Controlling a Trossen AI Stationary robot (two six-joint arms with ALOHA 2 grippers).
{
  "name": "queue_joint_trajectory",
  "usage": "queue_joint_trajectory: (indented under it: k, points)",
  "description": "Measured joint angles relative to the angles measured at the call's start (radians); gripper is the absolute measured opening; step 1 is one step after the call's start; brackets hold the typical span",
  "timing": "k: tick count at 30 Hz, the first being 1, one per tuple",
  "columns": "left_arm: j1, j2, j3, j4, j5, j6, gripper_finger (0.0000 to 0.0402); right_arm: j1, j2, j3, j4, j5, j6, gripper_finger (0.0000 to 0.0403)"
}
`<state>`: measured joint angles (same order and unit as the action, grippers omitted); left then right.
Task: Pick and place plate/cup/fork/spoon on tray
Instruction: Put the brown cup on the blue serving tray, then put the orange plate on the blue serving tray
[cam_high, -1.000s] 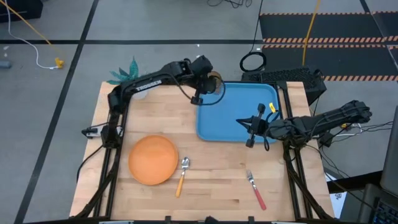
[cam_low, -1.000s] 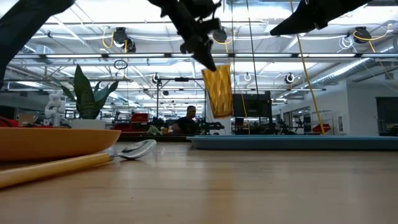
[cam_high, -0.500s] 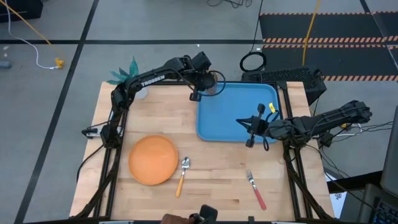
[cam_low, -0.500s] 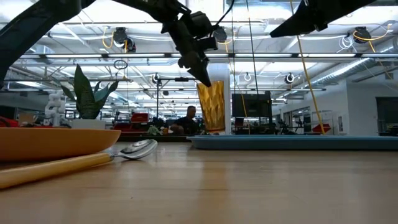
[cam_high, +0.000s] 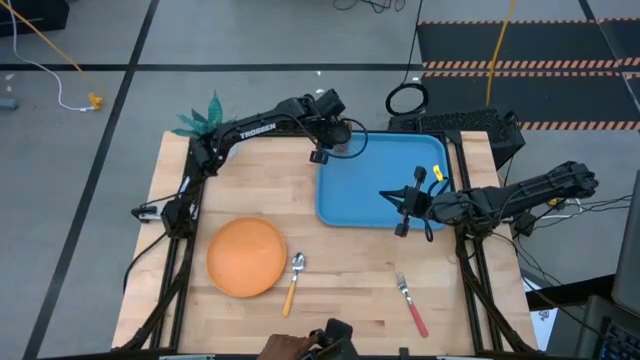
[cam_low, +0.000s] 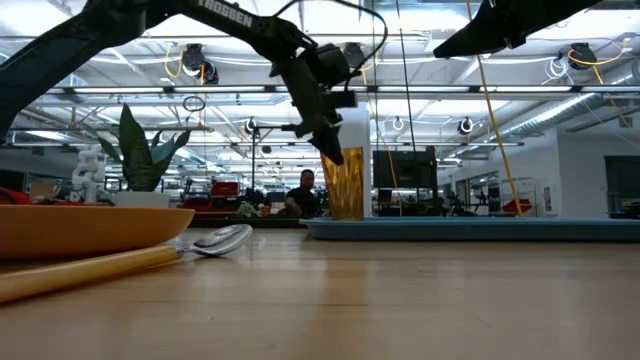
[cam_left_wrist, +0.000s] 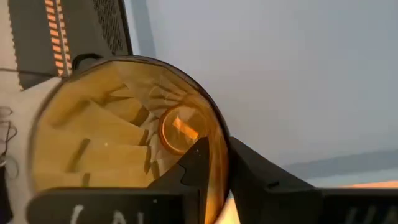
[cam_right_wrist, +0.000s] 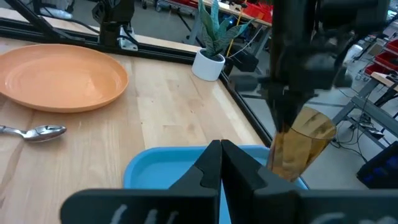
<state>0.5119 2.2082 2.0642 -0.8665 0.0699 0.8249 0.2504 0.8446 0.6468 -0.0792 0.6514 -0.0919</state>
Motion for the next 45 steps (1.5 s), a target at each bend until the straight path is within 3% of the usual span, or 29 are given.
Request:
queue_joint_trajectory:
  k: [10,25,31,35,45]
  points:
    - [0.000,-0.004,0.000,0.055,-0.069,-0.026,0.0101,0.000,0.000,0.000,0.000,-0.001,-0.002,0.0000]
    - [-0.018,-0.028,-0.001,0.035,-0.130,-0.068,0.0104,0.000,0.000,0.000,-0.001,-0.002,-0.002,0.0000]
    - [-0.044,-0.056,-0.001,0.021,-0.167,-0.115,0.0138,0.000,0.000,0.000,-0.001,-0.002,-0.002,0.0000]
    - [-0.068,-0.082,-0.001,-0.017,-0.240,-0.170,0.0165,0.000,0.000,0.000,-0.001,-0.002,0.000,0.0000]
    - [-0.225,-0.185,-0.001,-0.295,-0.257,-0.495,0.0179,0.000,0.000,0.000,-0.001,-0.020,0.004,0.0000]
